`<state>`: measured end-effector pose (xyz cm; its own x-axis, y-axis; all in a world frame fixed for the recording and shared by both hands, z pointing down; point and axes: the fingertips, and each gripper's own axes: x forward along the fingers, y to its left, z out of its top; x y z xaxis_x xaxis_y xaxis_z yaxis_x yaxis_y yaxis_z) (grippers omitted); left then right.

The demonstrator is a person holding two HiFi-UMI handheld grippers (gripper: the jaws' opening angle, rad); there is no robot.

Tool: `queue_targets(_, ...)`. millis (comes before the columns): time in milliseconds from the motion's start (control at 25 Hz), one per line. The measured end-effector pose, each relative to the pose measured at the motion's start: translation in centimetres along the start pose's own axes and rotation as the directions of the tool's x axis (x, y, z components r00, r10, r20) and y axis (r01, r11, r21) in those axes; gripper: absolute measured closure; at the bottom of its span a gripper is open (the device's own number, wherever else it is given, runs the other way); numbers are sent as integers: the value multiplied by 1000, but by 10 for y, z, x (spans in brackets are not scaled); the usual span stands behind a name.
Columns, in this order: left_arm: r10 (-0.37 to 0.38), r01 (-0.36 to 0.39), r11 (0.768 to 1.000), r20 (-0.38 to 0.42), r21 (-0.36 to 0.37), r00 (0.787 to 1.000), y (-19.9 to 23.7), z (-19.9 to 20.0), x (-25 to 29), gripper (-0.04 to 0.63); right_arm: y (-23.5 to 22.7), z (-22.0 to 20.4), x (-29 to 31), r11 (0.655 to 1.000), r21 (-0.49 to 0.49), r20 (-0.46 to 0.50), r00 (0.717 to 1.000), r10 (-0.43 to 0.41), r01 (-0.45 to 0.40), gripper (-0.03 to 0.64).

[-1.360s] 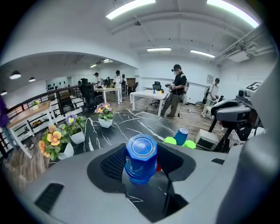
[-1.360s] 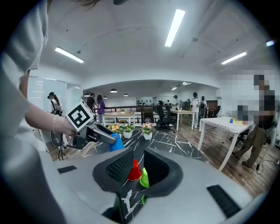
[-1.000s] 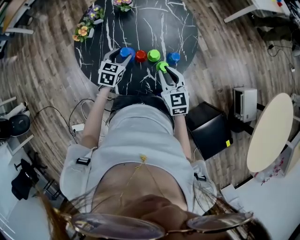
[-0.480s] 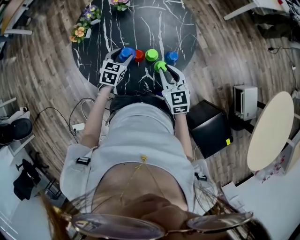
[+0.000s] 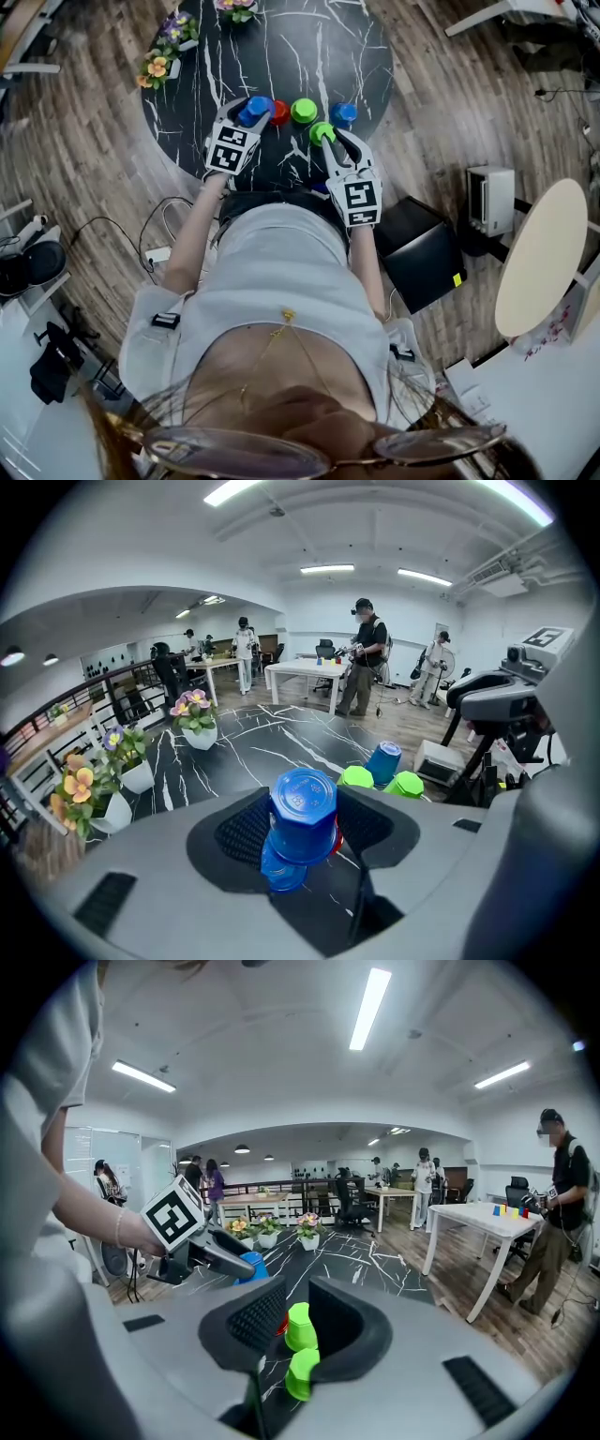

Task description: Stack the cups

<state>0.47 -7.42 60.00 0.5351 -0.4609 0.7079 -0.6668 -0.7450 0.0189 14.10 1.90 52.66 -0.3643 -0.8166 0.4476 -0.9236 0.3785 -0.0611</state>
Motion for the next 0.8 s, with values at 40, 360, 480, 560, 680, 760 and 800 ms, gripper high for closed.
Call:
queue_targets(40,1,-1,1000,3,0,1000,0,0,0,357,0,0,1,1000,-1,-1,1000,1,-1,537)
queue_targets(360,3,-3,1000,23,2,1000,-3,-3,0,351,-2,0,1,1000,-1,1,1000,-5,5,535)
queue_targets(480,9,-8,1000,45,-13,999,-3,-2,-4,329,-5,-3,0,1000,-10,-1,1000,-12,12,531)
queue_targets(560,24,-22,999,59,-28,998,-1,-2,-9,321,-5,-6,0,1000,-8,-8,1000,-11,11,529)
queue_targets(680,35,-27,996,91,-81,995,2,-2,-19,316,-6,-9,1,1000,-12,-16,1000,-13,13,526)
queue_targets(760,33,-20,993,114,-118,993,1,-2,-28,316,-7,-10,3,1000,-16,-19,1000,-12,12,525)
queue_targets(800,34,-17,991,126,-130,991,1,-1,-32,316,-7,-10,4,1000,-19,-21,1000,-12,12,523)
